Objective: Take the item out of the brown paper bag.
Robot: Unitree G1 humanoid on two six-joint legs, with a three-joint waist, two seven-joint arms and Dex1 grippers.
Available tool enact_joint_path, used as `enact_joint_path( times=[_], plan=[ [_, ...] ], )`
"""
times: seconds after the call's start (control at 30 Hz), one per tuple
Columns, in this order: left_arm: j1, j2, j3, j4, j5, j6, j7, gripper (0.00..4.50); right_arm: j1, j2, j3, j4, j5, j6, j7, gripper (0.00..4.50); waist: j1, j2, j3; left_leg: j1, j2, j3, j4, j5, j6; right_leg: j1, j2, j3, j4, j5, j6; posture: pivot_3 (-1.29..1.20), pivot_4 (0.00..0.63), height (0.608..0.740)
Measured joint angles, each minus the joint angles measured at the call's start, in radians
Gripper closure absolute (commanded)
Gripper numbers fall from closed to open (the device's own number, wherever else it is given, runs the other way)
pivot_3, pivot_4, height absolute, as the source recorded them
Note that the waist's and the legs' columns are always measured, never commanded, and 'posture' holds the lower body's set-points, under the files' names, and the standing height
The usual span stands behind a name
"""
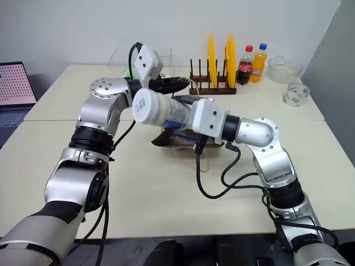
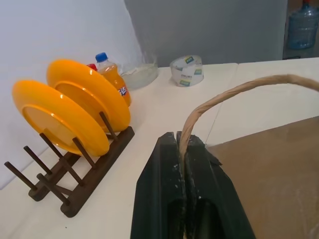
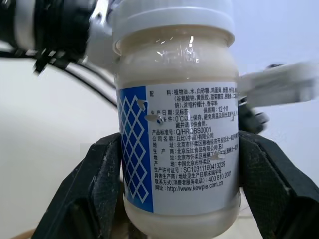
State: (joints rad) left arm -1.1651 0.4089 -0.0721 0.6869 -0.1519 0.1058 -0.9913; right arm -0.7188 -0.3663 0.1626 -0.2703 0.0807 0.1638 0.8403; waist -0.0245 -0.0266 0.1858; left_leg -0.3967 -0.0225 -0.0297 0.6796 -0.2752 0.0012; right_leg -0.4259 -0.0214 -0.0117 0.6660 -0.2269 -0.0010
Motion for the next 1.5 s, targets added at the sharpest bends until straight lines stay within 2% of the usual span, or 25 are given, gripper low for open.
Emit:
enact_joint_path(
  times=[0.13,0.23,0.3,0.4,0.53,0.8,1.0,1.03,1.1,1.33,1.5],
  plan=[
    [-0.002,-0.005,0.0,0.016,0.012,-0.003,0.0,4.5,-0.048,0.001,-0.119,0.006,0.021,0.0,-0.119,1.47,0.001,0.0,0.0,0.0,0.0,0.0,0.0,0.0,0.0,0.0,0.0,0.0,0.0,0.0,0.0,0.0,0.15,0.74],
    [-0.002,-0.01,-0.001,0.017,0.016,-0.004,0.001,4.5,-0.053,-0.124,-0.205,0.043,-0.021,-0.017,-0.178,1.47,0.013,0.0,0.0,0.0,-0.001,0.001,0.0,0.0,0.0,0.0,-0.001,0.0,-0.001,0.0,0.0,0.0,0.15,0.74],
    [-0.002,-0.004,0.0,0.017,0.017,-0.005,0.0,4.5,0.003,-0.236,-0.251,0.114,-0.076,-0.04,-0.194,1.47,0.023,0.0,0.0,-0.001,-0.001,0.002,0.0,0.0,0.001,0.001,-0.001,0.0,-0.002,0.0,0.0,0.0,0.15,0.74],
    [-0.002,-0.001,0.0,0.017,0.018,-0.005,0.0,4.5,0.117,-0.359,-0.24,0.228,-0.158,-0.057,-0.181,1.47,0.023,0.0,0.0,-0.001,0.0,0.004,0.0,0.0,0.001,0.0,-0.001,0.001,-0.002,0.0,0.0,0.0,0.15,0.74],
    [-0.002,-0.011,-0.001,0.017,0.018,-0.005,-0.001,4.5,0.198,-0.455,-0.148,0.337,-0.233,-0.046,-0.111,1.47,0.013,0.002,0.001,0.0,0.0,0.005,-0.001,0.0,0.001,0.0,0.0,0.002,-0.001,0.0,0.0,0.0,0.15,0.74],
    [-0.003,-0.018,-0.001,0.016,0.019,-0.005,-0.002,4.5,0.19,-0.5,0.031,0.501,-0.368,-0.048,-0.01,1.47,-0.002,0.002,0.001,0.0,0.001,0.005,-0.001,0.0,0.001,0.0,0.001,0.002,-0.001,0.0,0.0,0.0,0.15,0.74],
    [-0.003,-0.016,-0.001,0.013,0.019,-0.005,-0.003,4.5,0.142,-0.509,0.062,0.538,-0.381,-0.053,0.063,1.47,-0.001,0.002,0.001,0.0,0.001,0.004,0.0,0.0,0.0,0.0,0.0,0.002,-0.001,0.0,0.0,0.0,0.15,0.74],
    [-0.003,-0.016,-0.001,0.012,0.019,-0.005,-0.004,4.5,0.135,-0.509,0.066,0.544,-0.382,-0.055,0.071,0.74,-0.001,0.002,0.001,0.001,0.001,0.004,0.0,0.0,0.0,0.0,0.0,0.002,-0.001,0.0,0.0,0.0,0.15,0.74],
    [-0.002,-0.016,-0.001,0.01,0.019,-0.005,-0.004,4.5,0.127,-0.509,0.074,0.556,-0.382,-0.058,0.085,0.12,-0.001,0.002,0.001,0.001,0.001,0.004,0.0,0.0,0.0,0.001,0.0,0.002,-0.001,0.0,0.0,0.0,0.15,0.74],
    [-0.001,-0.016,-0.001,0.001,0.019,-0.004,-0.004,4.5,0.132,-0.517,0.061,0.536,-0.353,-0.058,0.124,0.03,0.0,0.002,0.001,0.0,0.001,0.004,0.0,0.0,0.0,0.0,0.0,0.002,-0.001,0.0,0.0,0.0,0.15,0.74],
    [-0.001,-0.016,-0.001,-0.002,0.02,-0.006,-0.001,4.5,0.204,-0.58,-0.053,0.368,-0.253,0.035,0.164,0.03,0.003,0.002,0.001,0.0,0.0,0.004,0.0,0.0,0.0,0.001,0.0,0.002,-0.001,0.0,0.0,0.0,0.15,0.74]
  ],
)
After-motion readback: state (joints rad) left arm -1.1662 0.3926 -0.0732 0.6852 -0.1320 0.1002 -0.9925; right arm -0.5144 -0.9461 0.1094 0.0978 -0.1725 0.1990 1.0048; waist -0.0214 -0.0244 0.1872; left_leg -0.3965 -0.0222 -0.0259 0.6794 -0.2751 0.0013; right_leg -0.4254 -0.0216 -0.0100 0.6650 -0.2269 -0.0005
